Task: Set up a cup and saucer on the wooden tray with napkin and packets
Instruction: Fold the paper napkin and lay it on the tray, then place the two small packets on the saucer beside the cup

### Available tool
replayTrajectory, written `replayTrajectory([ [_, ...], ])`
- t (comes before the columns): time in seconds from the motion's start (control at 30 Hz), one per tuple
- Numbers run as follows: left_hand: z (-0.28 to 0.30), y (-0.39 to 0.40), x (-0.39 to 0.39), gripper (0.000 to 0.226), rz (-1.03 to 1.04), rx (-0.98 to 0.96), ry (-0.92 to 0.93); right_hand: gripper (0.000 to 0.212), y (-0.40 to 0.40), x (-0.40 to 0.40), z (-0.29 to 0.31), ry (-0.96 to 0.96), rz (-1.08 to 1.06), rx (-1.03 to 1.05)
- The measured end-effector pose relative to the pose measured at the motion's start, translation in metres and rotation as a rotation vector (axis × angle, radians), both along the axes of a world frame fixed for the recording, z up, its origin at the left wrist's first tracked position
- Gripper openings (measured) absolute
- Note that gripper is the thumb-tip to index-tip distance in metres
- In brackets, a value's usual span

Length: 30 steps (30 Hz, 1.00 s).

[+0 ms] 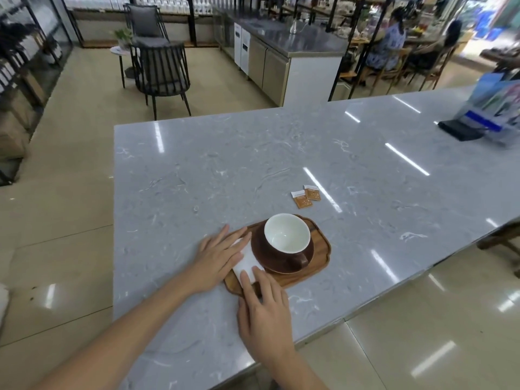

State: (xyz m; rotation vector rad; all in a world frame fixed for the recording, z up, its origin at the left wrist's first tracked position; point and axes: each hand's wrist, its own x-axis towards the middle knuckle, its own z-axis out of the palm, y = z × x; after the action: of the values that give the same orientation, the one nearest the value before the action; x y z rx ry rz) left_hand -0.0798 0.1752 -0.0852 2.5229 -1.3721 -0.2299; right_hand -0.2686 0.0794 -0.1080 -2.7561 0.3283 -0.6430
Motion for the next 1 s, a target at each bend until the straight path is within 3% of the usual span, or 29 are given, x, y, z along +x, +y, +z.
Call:
replayTrajectory([
  [0.17, 0.004, 0.000, -0.001, 0.051, 0.053, -0.075, 0.088, 0.047, -0.007, -0.003, 0.018, -0.005, 0.033, 0.130],
  [0.43, 0.036, -0.032, 0.028, 0.043, 0.086, -0.394, 0.233, 0.024, -0.080, 0.021, 0.098, -0.140, -0.036, 0.278],
  [0.63, 0.059, -0.067, 0.052, 0.036, 0.224, -0.392, 0.293, 0.018, -0.167, 0.076, 0.120, -0.152, -0.168, 0.478],
  [1.0, 0.056, -0.161, 0.077, 0.036, 0.471, -0.316, 0.689, 0.031, -0.257, 0.156, 0.064, 0.257, -0.365, 0.519],
])
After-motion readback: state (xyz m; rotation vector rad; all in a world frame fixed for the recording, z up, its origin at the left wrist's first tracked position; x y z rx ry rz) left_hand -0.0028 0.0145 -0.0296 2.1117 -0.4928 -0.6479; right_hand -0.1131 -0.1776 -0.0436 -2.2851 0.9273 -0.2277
